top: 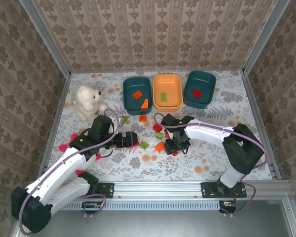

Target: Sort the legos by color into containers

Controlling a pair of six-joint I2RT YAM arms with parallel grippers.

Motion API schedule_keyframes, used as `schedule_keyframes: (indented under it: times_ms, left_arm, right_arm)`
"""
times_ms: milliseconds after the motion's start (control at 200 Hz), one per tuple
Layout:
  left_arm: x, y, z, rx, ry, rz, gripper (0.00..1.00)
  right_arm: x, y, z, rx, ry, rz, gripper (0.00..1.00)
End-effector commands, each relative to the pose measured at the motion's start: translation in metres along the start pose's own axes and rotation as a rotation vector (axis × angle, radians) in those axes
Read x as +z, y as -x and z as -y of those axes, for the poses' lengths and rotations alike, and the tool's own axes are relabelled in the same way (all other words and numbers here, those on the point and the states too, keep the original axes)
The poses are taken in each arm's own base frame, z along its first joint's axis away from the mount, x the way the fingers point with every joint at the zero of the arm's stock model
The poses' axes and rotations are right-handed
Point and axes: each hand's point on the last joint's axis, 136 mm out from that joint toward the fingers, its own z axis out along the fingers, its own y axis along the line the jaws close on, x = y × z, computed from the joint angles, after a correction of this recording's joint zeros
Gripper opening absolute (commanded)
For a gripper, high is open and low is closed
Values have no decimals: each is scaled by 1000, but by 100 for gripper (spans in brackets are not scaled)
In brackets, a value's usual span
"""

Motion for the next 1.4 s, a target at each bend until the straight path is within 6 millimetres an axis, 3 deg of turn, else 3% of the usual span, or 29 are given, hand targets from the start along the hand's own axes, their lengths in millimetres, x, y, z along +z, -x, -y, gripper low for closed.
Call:
schedule_keyframes:
  times_ms: [0,195,270,350,515,645,835,950,1040,1220,1310,1395]
  left_arm:
    - [-3,-4,-2,-25,5,9,86]
    - [0,0,3,-20,-9,13,86]
    - [0,5,8,-10,-16,21,86]
    - [-2,17,19,13,-23,40,86]
    - [10,58,42,36,-43,75,86]
    - [31,100,57,46,-53,97,86]
    - [60,161,66,1,-77,147,85]
    - [72,187,71,-9,-93,164,85]
    - [79,198,72,-2,-81,153,84]
    - [82,208,73,-10,-69,154,84]
    - [84,206,69,-21,-60,145,84]
    - [84,201,65,-30,-49,134,84]
  right_arm:
    - [6,7,3,-9,-33,4,47]
    - [7,17,2,-20,-45,18,31]
    - [-12,21,3,-21,-55,60,27]
    - [-48,28,9,6,-56,143,26]
    - [-117,67,63,199,-52,325,22]
    - [-133,119,117,321,-81,396,22]
    - [-120,200,175,408,-74,418,22]
    - [-103,236,194,425,-19,403,23]
    - [-80,245,206,451,-18,353,23]
    - [-46,249,212,466,8,277,28]
    - [-39,249,214,479,23,265,33]
    - [-43,250,215,476,17,272,43]
